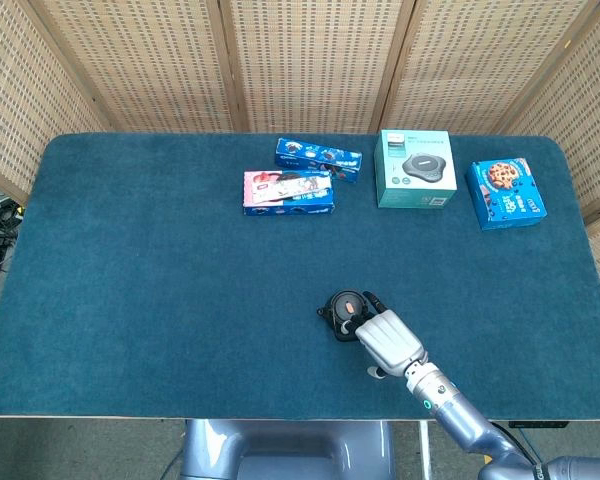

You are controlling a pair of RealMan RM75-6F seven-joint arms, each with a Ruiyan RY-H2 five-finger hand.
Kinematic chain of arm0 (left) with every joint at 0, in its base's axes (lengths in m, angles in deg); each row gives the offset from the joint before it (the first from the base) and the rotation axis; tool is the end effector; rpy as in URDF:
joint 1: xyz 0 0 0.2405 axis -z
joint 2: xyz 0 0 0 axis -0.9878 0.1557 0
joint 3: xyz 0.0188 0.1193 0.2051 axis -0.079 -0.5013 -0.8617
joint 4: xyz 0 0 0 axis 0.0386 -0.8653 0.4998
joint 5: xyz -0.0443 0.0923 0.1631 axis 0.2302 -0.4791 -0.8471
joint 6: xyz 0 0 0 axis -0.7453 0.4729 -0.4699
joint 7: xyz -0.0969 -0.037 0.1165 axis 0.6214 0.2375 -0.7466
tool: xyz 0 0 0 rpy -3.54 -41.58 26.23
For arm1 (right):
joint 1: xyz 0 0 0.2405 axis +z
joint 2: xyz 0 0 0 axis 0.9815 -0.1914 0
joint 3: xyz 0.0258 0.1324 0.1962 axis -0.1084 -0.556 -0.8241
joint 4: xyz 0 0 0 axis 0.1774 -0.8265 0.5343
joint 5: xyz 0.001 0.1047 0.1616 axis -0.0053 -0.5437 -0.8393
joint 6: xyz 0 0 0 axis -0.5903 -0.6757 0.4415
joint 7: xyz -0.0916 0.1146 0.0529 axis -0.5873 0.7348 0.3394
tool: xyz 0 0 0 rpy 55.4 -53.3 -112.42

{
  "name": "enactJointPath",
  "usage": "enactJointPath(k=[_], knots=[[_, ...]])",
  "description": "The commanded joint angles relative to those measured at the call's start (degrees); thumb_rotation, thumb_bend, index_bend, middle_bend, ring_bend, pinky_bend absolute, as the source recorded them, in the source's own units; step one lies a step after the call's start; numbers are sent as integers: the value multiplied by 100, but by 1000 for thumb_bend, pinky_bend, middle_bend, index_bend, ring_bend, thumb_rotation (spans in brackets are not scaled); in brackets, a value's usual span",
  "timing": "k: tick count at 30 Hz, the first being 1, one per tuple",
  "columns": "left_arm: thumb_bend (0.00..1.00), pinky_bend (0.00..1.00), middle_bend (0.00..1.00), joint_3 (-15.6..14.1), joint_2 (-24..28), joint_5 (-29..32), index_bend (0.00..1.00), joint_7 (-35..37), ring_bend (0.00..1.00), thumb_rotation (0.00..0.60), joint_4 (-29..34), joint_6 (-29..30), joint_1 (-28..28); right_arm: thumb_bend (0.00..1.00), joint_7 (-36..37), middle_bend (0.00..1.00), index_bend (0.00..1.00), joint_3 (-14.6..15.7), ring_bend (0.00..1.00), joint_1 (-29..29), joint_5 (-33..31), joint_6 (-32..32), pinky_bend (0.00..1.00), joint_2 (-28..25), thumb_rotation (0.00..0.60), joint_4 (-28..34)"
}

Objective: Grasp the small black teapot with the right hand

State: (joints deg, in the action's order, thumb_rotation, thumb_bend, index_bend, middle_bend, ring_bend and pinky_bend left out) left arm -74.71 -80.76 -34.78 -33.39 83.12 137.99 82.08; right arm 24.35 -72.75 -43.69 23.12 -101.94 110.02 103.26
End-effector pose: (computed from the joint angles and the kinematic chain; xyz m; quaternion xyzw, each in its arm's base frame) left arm -0.2814 0.1772 0.2441 -0.5356 -0.3881 -0.4137 0.6256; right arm -0.1292 -0.2506 0.0196 0.8265 -0.3182 0.2991 0.3551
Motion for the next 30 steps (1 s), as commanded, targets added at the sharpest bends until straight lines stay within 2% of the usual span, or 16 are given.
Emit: enactJointPath(k=[1,9,22,30], knots=[[0,0,0,-1,1,-3,0,9,0,600,-3,5,-3,0,-83,433,348,33,428,44,-65,17,0,50,600,-15],[0,0,0,-2,11,-14,0,45,0,600,-6,22,-11,0,-335,450,361,94,444,163,-245,58,0,205,600,-78],[0,0,0,12,35,0,0,189,0,600,-53,27,-18,0,-851,492,393,148,479,545,-976,241,0,426,600,-132],[0,0,0,25,53,25,0,285,0,600,-89,28,-25,0,-1121,596,398,175,546,756,-1305,207,0,563,600,-192]])
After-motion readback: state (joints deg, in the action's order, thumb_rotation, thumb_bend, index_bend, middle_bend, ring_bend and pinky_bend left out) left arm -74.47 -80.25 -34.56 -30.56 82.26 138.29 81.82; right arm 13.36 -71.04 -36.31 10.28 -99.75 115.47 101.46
